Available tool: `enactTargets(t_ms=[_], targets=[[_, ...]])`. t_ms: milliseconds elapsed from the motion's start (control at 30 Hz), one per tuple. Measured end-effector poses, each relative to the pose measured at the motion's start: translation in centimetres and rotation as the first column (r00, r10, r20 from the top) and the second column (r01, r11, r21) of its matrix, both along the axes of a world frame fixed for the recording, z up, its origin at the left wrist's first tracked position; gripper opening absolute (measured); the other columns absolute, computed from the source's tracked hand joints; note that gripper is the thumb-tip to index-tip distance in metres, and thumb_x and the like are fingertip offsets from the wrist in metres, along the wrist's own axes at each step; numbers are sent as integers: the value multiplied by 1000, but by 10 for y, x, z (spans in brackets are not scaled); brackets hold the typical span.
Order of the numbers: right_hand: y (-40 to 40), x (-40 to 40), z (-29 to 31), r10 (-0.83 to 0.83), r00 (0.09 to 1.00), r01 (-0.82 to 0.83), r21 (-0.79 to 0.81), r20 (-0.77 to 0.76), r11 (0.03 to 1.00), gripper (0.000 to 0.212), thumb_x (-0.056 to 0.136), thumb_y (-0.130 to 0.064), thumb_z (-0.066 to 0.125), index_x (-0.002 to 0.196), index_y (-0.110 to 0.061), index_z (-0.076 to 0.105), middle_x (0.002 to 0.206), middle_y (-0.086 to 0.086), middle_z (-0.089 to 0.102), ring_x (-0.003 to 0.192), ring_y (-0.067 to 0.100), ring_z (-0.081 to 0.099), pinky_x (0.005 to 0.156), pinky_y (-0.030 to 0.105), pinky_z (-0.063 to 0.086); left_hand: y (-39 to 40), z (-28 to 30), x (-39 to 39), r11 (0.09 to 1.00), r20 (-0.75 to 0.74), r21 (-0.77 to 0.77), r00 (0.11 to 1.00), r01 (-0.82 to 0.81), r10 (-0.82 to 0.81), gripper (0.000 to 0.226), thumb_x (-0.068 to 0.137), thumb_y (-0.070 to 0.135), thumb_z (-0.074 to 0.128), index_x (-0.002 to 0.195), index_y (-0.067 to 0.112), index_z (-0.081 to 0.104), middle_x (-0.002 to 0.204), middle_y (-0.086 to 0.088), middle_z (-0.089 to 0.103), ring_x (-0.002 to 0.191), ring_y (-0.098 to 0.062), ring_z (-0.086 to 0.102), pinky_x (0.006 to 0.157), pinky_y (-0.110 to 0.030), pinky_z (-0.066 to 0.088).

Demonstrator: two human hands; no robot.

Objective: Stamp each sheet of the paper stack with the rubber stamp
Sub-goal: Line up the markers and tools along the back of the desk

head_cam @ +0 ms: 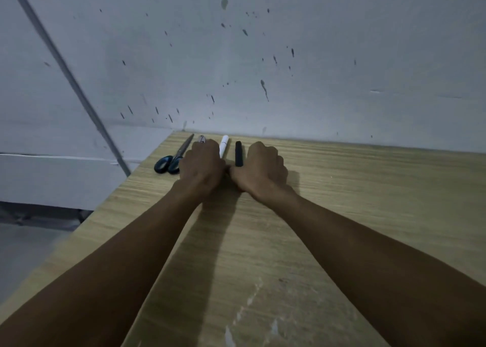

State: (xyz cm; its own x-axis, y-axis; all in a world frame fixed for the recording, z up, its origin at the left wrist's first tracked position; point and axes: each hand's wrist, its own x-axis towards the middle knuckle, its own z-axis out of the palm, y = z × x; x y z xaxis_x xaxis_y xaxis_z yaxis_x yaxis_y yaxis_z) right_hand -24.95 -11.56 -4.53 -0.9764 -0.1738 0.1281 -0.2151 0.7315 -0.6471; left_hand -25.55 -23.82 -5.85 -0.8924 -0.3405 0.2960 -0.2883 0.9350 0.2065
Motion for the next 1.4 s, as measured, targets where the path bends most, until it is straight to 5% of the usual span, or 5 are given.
enactTargets(t_ms=[600,800,1033,1200,1400], targets=[[7,15,5,11,995,-2,-92,98,996,31,75,-32,73,71,-20,44,81,0,54,79,26,59,55,27,37,6,12,26,999,36,16,998,-52,51,33,92,30,53,119,10,53,115,-15,59,103,-32,58,67,-35,41],[47,38,9,10,1000,-11,58,23,998,39,82,-40,66,111,-15,58,114,5,59,103,29,59,74,33,43,27,23,50,997,-89,80,996,5,2,32,94,27,48,113,3,58,121,-18,55,113,-35,51,77,-41,45],[123,92,18,-18,996,34,183,-91,983,29,86,-37,62,108,-18,60,111,5,58,102,28,58,77,34,39,89,23,94,956,-286,149,936,253,-203,22,93,25,54,104,9,64,109,-10,58,105,-27,55,79,-37,45],[200,142,20,-77,988,108,244,-133,964,24,87,-32,60,106,-17,62,103,4,59,95,25,59,73,32,39,165,19,126,837,-340,227,846,498,-411,14,89,19,59,97,13,68,96,-3,61,80,-19,63,74,-43,53],[296,190,13,-236,958,275,289,-164,917,24,86,-34,60,104,-17,64,94,-1,65,88,21,63,72,32,49,255,10,160,708,-360,317,771,631,-526,12,88,16,60,96,14,70,93,-1,63,76,-17,63,74,-42,54]])
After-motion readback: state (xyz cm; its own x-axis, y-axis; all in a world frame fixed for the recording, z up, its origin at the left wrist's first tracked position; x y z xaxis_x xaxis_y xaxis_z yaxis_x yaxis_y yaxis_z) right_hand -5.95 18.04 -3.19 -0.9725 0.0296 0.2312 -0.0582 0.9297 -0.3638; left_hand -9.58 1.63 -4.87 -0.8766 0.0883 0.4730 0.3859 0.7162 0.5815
